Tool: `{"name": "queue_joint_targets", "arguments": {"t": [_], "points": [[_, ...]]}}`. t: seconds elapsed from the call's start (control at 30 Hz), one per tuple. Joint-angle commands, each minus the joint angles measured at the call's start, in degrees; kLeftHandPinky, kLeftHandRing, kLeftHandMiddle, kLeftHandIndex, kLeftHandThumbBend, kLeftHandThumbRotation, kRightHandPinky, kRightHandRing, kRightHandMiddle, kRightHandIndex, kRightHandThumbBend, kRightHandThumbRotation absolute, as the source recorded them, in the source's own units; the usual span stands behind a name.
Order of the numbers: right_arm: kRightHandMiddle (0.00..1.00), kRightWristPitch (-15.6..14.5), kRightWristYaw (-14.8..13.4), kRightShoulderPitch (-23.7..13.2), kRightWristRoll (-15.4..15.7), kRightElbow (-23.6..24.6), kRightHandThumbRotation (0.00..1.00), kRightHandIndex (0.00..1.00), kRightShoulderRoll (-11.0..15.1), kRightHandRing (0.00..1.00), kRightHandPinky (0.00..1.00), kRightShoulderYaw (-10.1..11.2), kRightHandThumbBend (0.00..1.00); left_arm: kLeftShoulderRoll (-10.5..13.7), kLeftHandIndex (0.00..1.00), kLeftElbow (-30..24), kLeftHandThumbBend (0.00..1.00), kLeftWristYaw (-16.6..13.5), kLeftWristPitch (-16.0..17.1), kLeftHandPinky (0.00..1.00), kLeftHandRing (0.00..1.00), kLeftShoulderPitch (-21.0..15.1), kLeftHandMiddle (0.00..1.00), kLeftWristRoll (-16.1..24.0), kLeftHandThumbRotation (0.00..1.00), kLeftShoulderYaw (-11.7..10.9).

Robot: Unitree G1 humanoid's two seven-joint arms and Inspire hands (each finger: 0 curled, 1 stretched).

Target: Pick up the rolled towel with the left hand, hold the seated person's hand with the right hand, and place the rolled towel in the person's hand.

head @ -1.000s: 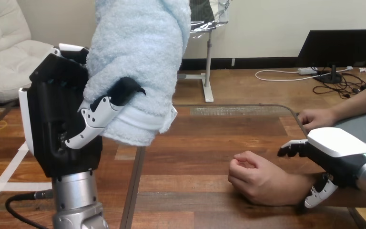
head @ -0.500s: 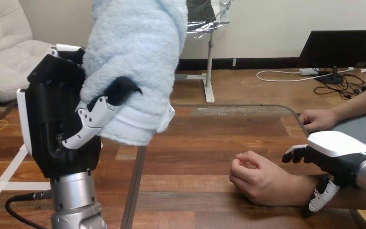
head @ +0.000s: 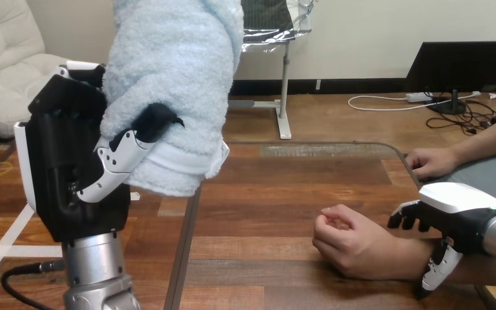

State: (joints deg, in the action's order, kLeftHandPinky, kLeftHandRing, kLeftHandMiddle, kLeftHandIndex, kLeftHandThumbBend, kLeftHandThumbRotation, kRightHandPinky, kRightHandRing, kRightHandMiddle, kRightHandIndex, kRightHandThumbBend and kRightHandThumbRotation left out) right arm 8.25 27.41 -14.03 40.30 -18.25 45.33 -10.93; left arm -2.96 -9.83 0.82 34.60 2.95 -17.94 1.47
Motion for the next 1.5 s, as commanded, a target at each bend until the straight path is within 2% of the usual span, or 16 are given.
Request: {"name": "queue_joint_targets", "arguments": {"t": [0.0, 0.33, 0.63, 0.9, 1.13, 1.17, 1.3, 1.43, 1.47], "points": [[0.81, -3.0, 2.0, -0.1, -0.6, -2.2, 0.03, 0.81, 0.5, 0.75, 0.54, -0.9, 1.00, -1.9, 0.38, -1.3, 0.40, 0.7, 0.4, 0.22, 0.30, -2.0, 0.36, -0.4, 0.00, -0.1], [0.74, -4.9, 4.0, 0.0, -0.3, -1.5, 0.02, 0.77, 0.4, 0.68, 0.49, -1.5, 1.00, -1.8, 0.38, -1.0, 0.41, 0.8, 0.6, 0.23, 0.30, -2.1, 0.36, -0.2, 0.00, -0.5], [0.65, -7.5, 6.1, 0.1, 0.8, 0.1, 0.04, 0.73, 0.1, 0.56, 0.38, -2.6, 0.99, -1.8, 0.39, -0.7, 0.44, 0.9, 0.7, 0.23, 0.30, -2.3, 0.36, -0.2, 0.00, -0.9], [0.54, -8.0, 5.8, 0.4, 0.5, 0.6, 0.03, 0.69, -0.2, 0.43, 0.28, -2.9, 0.99, -1.8, 0.39, -0.7, 0.45, 1.1, 0.6, 0.23, 0.30, -2.4, 0.36, -0.2, 0.00, -1.1], [0.46, -7.8, 4.2, 1.0, 0.6, 1.0, 0.03, 0.65, -0.3, 0.34, 0.22, -3.2, 0.99, -1.7, 0.39, -0.2, 0.45, 1.4, 1.1, 0.23, 0.30, -2.6, 0.36, -0.2, 0.00, -1.2], [0.41, -7.7, 3.9, 1.1, 0.6, 1.1, 0.03, 0.63, -0.3, 0.30, 0.19, -3.2, 1.00, -1.7, 0.39, -0.2, 0.45, 1.4, 1.1, 0.23, 0.30, -2.6, 0.36, -0.1, 0.00, -1.3], [0.35, -7.6, 3.1, 1.3, 1.1, 1.5, 0.04, 0.60, -0.2, 0.23, 0.14, -3.7, 0.99, -1.8, 0.39, -0.3, 0.45, 1.4, 1.0, 0.23, 0.30, -2.6, 0.36, -0.3, 0.00, -1.3], [0.32, -7.6, 2.5, 1.5, 1.4, 1.8, 0.06, 0.58, -0.1, 0.21, 0.12, -4.0, 0.98, -1.9, 0.39, -0.3, 0.46, 1.4, 0.8, 0.23, 0.30, -2.6, 0.36, -0.5, 0.00, -1.2], [0.34, -7.5, 2.3, 1.5, 1.4, 1.7, 0.07, 0.56, -0.1, 0.22, 0.13, -4.1, 0.98, -1.9, 0.39, -0.3, 0.46, 1.4, 0.8, 0.23, 0.30, -2.5, 0.36, -0.5, 0.00, -1.3]]}}
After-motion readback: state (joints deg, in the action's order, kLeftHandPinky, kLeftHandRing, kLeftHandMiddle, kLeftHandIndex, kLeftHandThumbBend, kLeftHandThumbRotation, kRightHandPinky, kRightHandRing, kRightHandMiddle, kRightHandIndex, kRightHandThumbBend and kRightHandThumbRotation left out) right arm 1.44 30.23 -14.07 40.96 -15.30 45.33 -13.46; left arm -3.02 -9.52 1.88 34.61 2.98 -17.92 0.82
